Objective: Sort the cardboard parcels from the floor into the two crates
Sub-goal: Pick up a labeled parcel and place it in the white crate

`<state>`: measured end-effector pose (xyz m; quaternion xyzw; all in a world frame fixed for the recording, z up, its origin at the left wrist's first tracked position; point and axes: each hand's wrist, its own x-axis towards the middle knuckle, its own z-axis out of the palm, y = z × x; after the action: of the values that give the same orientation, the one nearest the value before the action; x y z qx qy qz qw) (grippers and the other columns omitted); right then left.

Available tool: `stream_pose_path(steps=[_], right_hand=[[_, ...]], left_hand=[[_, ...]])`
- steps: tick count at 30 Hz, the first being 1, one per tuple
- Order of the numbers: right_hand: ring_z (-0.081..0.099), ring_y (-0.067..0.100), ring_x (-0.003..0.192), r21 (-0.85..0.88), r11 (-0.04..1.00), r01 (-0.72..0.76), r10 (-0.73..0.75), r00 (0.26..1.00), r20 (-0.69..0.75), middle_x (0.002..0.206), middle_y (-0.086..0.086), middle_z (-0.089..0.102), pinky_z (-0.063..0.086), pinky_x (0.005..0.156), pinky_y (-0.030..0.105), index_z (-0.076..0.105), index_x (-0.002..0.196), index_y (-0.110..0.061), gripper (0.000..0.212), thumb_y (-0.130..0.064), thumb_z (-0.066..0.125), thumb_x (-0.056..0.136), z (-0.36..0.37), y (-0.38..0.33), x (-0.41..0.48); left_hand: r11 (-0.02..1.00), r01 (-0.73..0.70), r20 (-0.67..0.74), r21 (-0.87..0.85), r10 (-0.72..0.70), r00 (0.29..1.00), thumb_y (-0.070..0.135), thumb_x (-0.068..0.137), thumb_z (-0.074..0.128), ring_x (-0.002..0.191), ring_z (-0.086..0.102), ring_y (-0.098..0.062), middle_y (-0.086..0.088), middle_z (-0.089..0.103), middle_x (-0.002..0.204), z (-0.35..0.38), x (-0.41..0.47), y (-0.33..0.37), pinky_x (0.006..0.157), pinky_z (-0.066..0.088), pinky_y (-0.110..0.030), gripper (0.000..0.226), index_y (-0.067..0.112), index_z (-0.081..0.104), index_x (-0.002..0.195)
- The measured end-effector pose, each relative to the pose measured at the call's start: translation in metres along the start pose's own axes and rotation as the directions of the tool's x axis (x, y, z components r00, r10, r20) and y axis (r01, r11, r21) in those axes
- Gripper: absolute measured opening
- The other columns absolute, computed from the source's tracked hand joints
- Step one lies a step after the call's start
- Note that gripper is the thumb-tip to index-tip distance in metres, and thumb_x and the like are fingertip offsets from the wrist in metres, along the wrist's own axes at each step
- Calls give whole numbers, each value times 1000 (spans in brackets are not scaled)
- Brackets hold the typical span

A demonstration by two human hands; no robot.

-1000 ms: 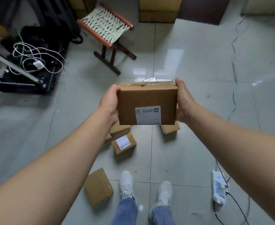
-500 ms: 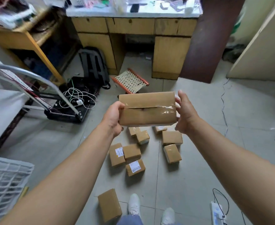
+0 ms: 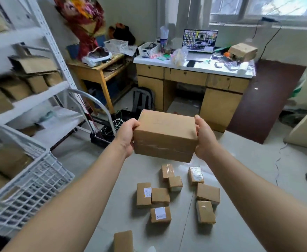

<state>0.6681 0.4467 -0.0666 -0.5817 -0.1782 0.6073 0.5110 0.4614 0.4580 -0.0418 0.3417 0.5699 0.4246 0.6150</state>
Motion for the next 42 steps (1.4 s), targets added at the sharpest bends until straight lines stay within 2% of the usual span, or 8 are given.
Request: stream_pose_path(steps=[3, 9, 15, 25, 29, 32, 35, 42], right_hand=[[63, 25, 105, -40, 999, 4, -1, 996, 93, 114, 5, 66, 54, 82, 40, 57, 121, -24, 54, -63, 48, 86, 15, 8, -11], [64, 27, 103, -160, 987, 21, 11, 980, 197, 112, 6, 66, 55, 82, 48, 59, 115, -24, 44, -54, 54, 85, 77, 28, -43], [65, 29, 99, -226, 973, 45, 25, 954, 300, 112, 6, 68, 53, 87, 51, 58, 123, -24, 46, -49, 57, 85, 182, 60, -74], [65, 30, 99, -222, 975, -7, 120, 857, 500, 111, 9, 68, 52, 91, 51, 58, 124, -17, 41, -41, 56, 91, 410, 190, -146], [64, 27, 95, -234, 972, -30, 148, 851, 504, 106, 8, 67, 53, 87, 41, 57, 117, -16, 32, -39, 53, 95, 480, 228, -167], [61, 28, 104, -253, 967, -17, 133, 884, 448, 114, 8, 65, 49, 97, 46, 56, 110, -20, 26, -39, 54, 94, 512, 243, -163], [58, 32, 110, -294, 956, -6, 115, 927, 356, 116, 9, 62, 45, 98, 47, 54, 98, -22, 17, -39, 53, 93, 532, 247, -144], [57, 30, 109, -290, 957, -19, 117, 938, 325, 115, 7, 58, 49, 93, 44, 54, 102, -21, 17, -36, 48, 97, 580, 252, -86]], left_hand=[[998, -18, -73, -66, 13, 997, 16, 87, 38, 59, 49, -17, 1, 57, 64, -17, -25, -3, 55, 40, -24, 26, 21, 61, 76], [969, -127, -312, -213, 56, 948, 12, 89, 41, 38, 49, -11, 4, 51, 43, -80, -77, -5, 38, 37, -10, 26, 16, 47, 65], [944, -201, -485, -260, 52, 873, 26, 89, 50, 62, 54, -21, -2, 59, 64, -174, -111, 2, 58, 43, -27, 21, 17, 56, 70], [912, -294, -685, -286, 20, 729, 23, 91, 53, 66, 58, -20, -3, 61, 73, -423, -172, 14, 62, 46, -28, 16, 17, 59, 78], [916, -280, -686, -286, 8, 727, 23, 92, 51, 67, 57, -18, -2, 62, 74, -505, -175, 23, 67, 44, -31, 19, 18, 60, 75], [925, -265, -682, -273, 9, 731, 20, 91, 52, 67, 55, -17, -2, 61, 74, -544, -155, 31, 64, 42, -29, 19, 17, 59, 73], [932, -227, -655, -282, -14, 755, 20, 90, 53, 71, 54, -18, -2, 59, 75, -564, -122, 37, 64, 40, -28, 18, 17, 59, 74], [950, -163, -634, -266, -46, 772, 19, 93, 52, 69, 55, -15, 0, 59, 72, -596, -48, 51, 55, 41, -25, 15, 17, 59, 79]])
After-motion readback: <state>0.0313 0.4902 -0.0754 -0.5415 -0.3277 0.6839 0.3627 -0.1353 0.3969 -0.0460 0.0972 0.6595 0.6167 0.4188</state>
